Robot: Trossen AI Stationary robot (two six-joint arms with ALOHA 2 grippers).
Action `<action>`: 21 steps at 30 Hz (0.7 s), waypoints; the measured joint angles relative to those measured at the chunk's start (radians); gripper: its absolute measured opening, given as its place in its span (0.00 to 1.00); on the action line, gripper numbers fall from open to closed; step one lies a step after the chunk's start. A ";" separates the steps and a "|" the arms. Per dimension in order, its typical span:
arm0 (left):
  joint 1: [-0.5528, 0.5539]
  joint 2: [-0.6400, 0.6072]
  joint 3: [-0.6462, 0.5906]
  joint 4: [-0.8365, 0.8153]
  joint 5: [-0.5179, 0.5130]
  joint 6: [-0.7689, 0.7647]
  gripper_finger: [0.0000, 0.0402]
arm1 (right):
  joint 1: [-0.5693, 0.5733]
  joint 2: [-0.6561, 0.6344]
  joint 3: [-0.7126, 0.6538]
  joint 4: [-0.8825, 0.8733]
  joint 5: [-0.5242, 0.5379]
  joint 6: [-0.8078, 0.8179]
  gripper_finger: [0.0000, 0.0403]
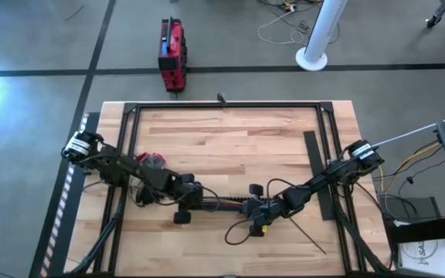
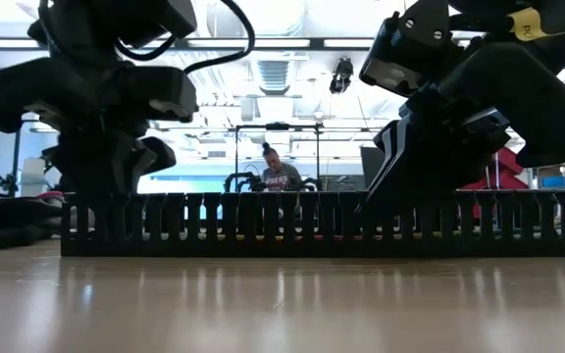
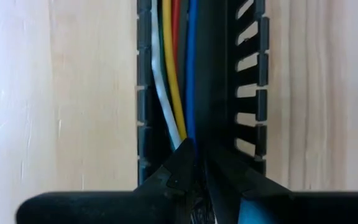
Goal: Ziptie cables
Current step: Put the zip-tied cable wires into the black cable duct
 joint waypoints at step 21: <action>-0.001 -0.096 0.007 0.020 0.002 0.032 0.10 | 0.000 0.001 -0.002 0.001 0.000 0.000 0.01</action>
